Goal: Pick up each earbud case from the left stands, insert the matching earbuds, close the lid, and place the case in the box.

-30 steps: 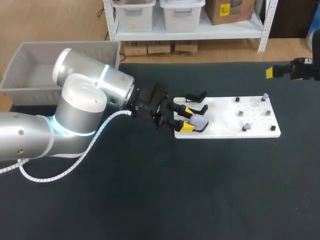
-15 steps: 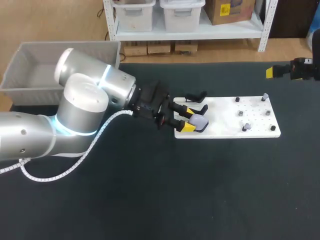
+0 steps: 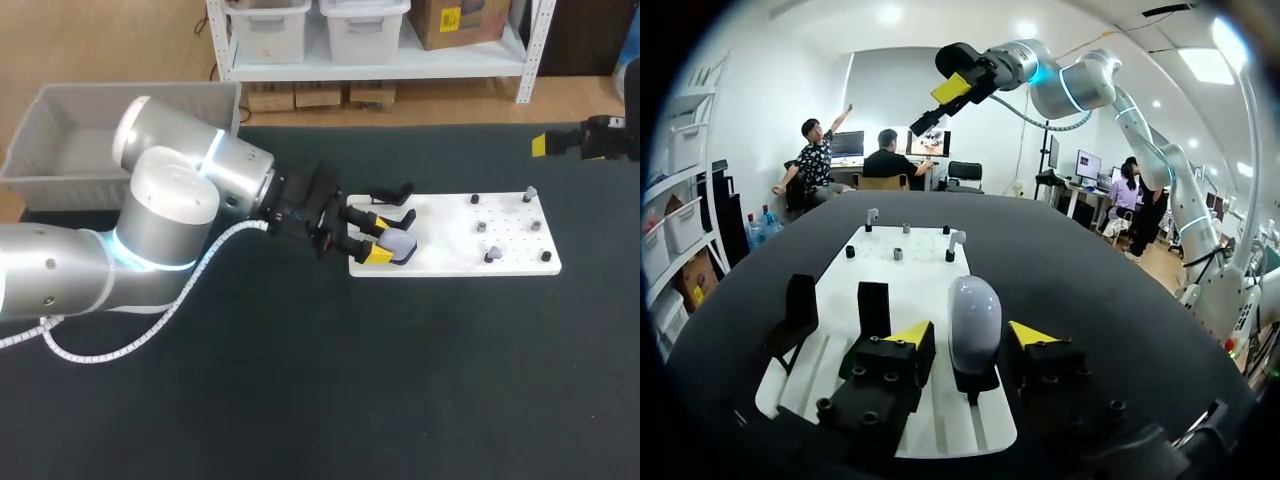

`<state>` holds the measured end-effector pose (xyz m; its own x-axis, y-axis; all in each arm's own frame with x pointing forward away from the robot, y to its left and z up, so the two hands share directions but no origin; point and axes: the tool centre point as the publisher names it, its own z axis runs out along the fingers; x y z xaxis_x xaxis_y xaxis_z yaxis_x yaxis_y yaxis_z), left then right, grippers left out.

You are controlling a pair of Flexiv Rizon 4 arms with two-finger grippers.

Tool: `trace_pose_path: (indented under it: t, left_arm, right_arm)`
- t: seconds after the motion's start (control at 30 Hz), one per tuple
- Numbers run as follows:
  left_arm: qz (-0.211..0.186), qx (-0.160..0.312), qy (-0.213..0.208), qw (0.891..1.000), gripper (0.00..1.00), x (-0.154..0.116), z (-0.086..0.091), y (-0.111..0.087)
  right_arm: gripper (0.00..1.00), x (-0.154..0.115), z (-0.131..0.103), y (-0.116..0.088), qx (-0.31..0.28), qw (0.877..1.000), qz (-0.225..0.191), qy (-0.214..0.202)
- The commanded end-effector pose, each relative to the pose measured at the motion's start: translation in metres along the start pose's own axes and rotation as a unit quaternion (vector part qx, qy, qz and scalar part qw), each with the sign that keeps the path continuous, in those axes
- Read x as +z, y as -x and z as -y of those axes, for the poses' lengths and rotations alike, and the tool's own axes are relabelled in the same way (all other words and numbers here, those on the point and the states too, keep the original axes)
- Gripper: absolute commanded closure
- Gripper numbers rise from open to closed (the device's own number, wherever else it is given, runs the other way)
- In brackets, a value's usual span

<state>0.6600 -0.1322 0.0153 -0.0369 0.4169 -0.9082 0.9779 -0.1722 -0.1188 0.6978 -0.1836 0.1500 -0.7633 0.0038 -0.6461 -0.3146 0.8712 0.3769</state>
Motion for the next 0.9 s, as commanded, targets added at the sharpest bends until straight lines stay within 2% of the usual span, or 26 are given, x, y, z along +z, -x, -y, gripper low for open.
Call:
trace_pose_path:
  t: [0.03,0.1,0.2,0.3,0.4,0.67,0.9]
  left_arm:
    - [-0.003,0.001,-0.005,1.0,0.61,0.0,-0.004,-0.001]
    - [-0.004,0.001,-0.005,1.0,0.62,0.0,-0.004,-0.002]
    - [-0.004,0.002,-0.005,1.0,0.72,-0.001,-0.004,-0.002]
    - [-0.006,0.004,-0.004,1.0,0.91,-0.001,-0.004,-0.002]
    - [-0.007,0.007,-0.002,1.0,1.0,-0.003,-0.002,-0.001]
    - [0.017,0.031,0.015,0.999,1.0,-0.024,0.012,0.017]
    - [0.081,0.055,0.022,0.995,1.0,-0.046,0.032,0.051]
  right_arm:
    - [0.0,0.0,0.001,0.0,0.0,1.0,0.0,0.001]
    - [0.0,0.0,0.001,0.0,0.0,1.0,0.0,0.001]
    - [0.0,0.0,0.001,0.0,0.0,1.0,0.0,0.001]
    - [0.0,0.0,0.001,0.0,0.0,1.0,0.0,0.001]
    - [0.0,0.0,0.001,0.0,0.0,1.0,0.0,0.001]
    - [0.0,0.0,0.001,0.0,0.0,1.0,0.0,0.001]
    - [0.0,0.0,0.001,0.0,0.0,1.0,0.0,0.001]
